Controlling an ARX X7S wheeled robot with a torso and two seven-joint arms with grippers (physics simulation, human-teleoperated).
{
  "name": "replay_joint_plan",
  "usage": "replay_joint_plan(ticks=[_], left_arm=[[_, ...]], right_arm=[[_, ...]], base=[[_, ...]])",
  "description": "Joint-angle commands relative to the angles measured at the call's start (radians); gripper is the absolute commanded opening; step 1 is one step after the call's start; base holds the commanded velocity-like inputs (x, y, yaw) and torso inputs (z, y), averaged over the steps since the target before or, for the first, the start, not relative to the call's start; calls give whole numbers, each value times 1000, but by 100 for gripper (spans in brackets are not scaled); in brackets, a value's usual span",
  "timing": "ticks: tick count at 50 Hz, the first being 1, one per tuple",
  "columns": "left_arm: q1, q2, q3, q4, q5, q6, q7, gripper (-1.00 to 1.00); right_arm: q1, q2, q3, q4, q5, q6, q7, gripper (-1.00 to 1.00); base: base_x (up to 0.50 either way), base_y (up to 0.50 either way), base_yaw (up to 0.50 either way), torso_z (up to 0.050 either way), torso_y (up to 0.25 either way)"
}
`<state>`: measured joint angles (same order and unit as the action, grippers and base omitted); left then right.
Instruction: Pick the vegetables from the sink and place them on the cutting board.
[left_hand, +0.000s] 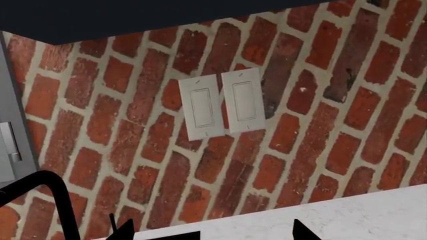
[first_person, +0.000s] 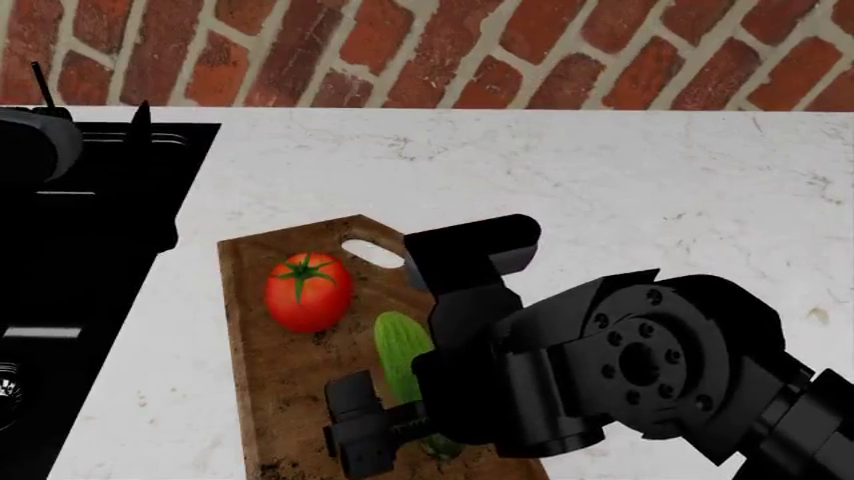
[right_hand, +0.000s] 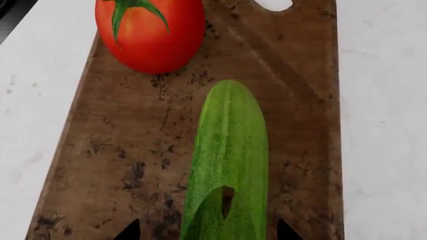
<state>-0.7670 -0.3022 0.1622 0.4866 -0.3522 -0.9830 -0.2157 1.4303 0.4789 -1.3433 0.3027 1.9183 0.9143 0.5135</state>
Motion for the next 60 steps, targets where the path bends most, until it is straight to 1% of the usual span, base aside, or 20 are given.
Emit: replay_joint_plan(ticks=[1, 8, 14, 18, 26, 28, 30, 31, 32, 33, 34, 36, 39, 40, 44, 45, 48, 53, 55, 60], left_arm=[[-4, 22, -24, 1, 15, -12, 19, 100], [-8, 20, -28, 12, 11, -23, 13, 100], [-12, 22, -33, 20, 10, -29, 2, 100], [-8, 20, -32, 19, 11, -28, -1, 100], [16, 19, -13, -5, 25, 7, -5, 100], [35, 20, -5, -1, 30, 21, -7, 100], [62, 26, -18, 16, 29, 45, -15, 100], [81, 31, -29, 21, 31, 80, -19, 100], [100, 45, -63, 28, -12, 91, 8, 100], [118, 35, -46, 38, 17, 124, -3, 100], [130, 38, -53, 50, 12, 132, -3, 100], [148, 49, -84, 76, -15, 137, -2, 100], [201, 45, -80, 96, 7, 192, -9, 100], [216, 43, -68, 92, 25, 215, -14, 100], [271, 55, -70, 74, 61, 315, -29, 100], [284, 65, -68, 65, 74, 361, -33, 100], [309, 73, -57, 59, 95, 425, -37, 100], [319, 82, -48, 37, 125, 497, -50, 100], [329, 73, -48, 44, 129, 502, -48, 100], [343, 74, -60, 116, 101, 469, -60, 100]], right_arm=[[2, -20, 1, 8, -54, 12, -25, 100], [92, 10, 45, -38, -50, 6, 18, 100], [99, 26, 57, -63, -48, -3, 24, 100], [76, 49, 89, -104, -76, -66, -6, 100], [-30, 129, 147, -292, -259, -296, -27, 100], [-66, 161, 180, -357, -306, -384, 9, 100], [-101, 176, 193, -388, -343, -440, 35, 100], [-136, 183, 217, -404, -338, -492, 12, 100], [-139, 187, 205, -422, -382, -498, 22, 100], [-149, 186, 198, -424, -415, -512, 31, 100], [-159, 187, 198, -425, -438, -530, 23, 100], [-163, 199, 180, -448, -541, -553, 77, 100], [-216, 242, 177, -530, -676, -640, 133, 100], [-221, 248, 162, -551, -716, -627, 187, 100], [-287, 273, 137, -590, -845, -700, 209, 100], [-305, 288, 127, -615, -903, -714, 244, 100], [-347, 324, 122, -666, -952, -745, 298, 100], [-422, 356, 142, -650, -969, -851, 294, 100], [-445, 366, 141, -654, -982, -874, 298, 100], [-431, 378, 135, -708, -1016, -843, 340, 100]], base=[[0, 0, 0, 0, 0], [0, 0, 0, 0, 0], [0, 0, 0, 0, 0], [0, 0, 0, 0, 0], [0, 0, 0, 0, 0], [0, 0, 0, 0, 0], [0, 0, 0, 0, 0], [0, 0, 0, 0, 0], [0, 0, 0, 0, 0], [0, 0, 0, 0, 0], [0, 0, 0, 0, 0], [0, 0, 0, 0, 0], [0, 0, 0, 0, 0], [0, 0, 0, 0, 0], [0, 0, 0, 0, 0], [0, 0, 0, 0, 0], [0, 0, 0, 0, 0], [0, 0, 0, 0, 0], [0, 0, 0, 0, 0], [0, 0, 0, 0, 0]])
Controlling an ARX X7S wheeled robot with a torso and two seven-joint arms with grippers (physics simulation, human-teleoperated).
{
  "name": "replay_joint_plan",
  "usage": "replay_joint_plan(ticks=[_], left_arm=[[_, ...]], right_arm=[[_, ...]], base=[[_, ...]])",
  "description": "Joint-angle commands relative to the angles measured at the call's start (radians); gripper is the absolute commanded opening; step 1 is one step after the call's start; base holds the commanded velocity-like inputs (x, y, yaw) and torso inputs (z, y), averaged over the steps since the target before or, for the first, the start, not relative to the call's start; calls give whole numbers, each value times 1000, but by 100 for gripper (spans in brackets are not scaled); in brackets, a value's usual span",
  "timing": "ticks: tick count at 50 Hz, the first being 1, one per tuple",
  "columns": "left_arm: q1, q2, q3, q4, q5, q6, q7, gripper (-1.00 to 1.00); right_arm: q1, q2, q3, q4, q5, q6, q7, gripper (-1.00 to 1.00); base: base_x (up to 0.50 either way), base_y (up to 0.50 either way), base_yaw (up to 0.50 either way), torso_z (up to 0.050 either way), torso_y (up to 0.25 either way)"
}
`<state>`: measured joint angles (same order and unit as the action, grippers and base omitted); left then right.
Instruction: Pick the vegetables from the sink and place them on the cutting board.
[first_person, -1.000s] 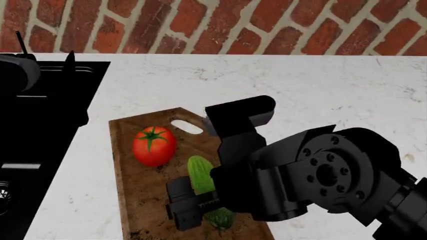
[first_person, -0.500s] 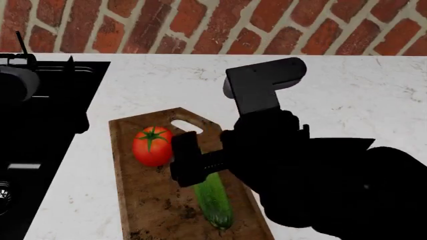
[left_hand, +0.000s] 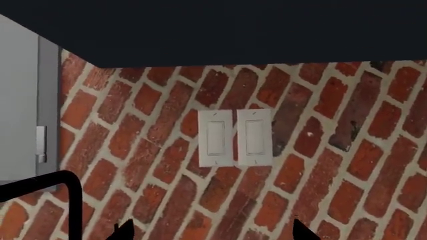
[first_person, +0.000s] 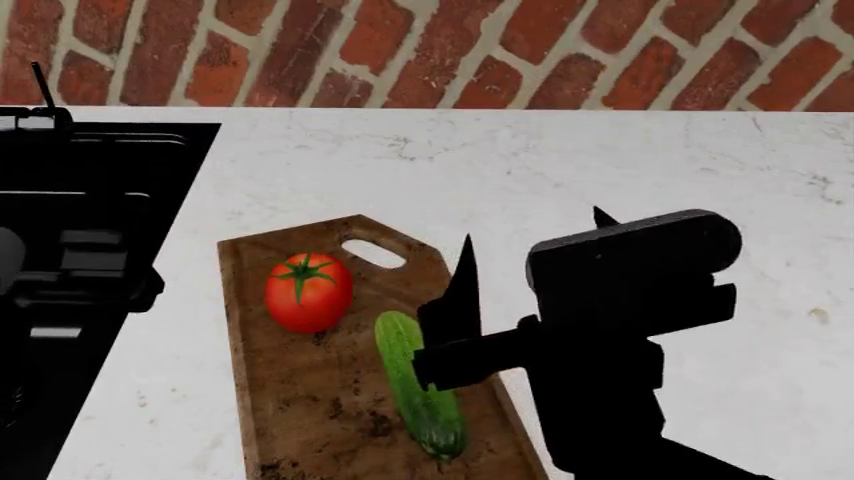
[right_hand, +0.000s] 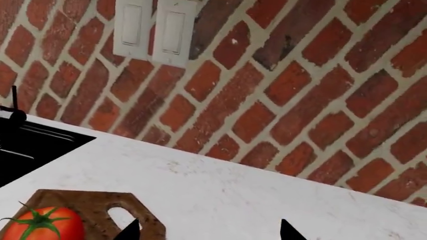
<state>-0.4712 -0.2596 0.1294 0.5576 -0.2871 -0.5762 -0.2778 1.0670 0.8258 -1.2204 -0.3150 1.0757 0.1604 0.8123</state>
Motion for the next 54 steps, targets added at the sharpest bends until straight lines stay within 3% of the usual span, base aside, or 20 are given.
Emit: replay_joint_plan(ticks=[1, 14, 30, 54], left_arm=[[46, 33, -21, 49, 33, 61, 4, 100], [40, 29, -43, 214, -33, -41, -26, 100], [44, 17, -56, 310, -58, -60, -48, 100], [64, 9, -90, 422, -116, -43, -72, 100]], right_arm=[[-69, 26, 14, -88, -176, -97, 38, 100], [-64, 65, 49, -206, -196, -96, 159, 100], [-11, 90, 50, -362, -198, 10, 256, 100], [-48, 159, 104, -468, -236, -81, 326, 100]], base=[[0, 0, 0, 0, 0], [0, 0, 0, 0, 0], [0, 0, 0, 0, 0], [0, 0, 0, 0, 0]])
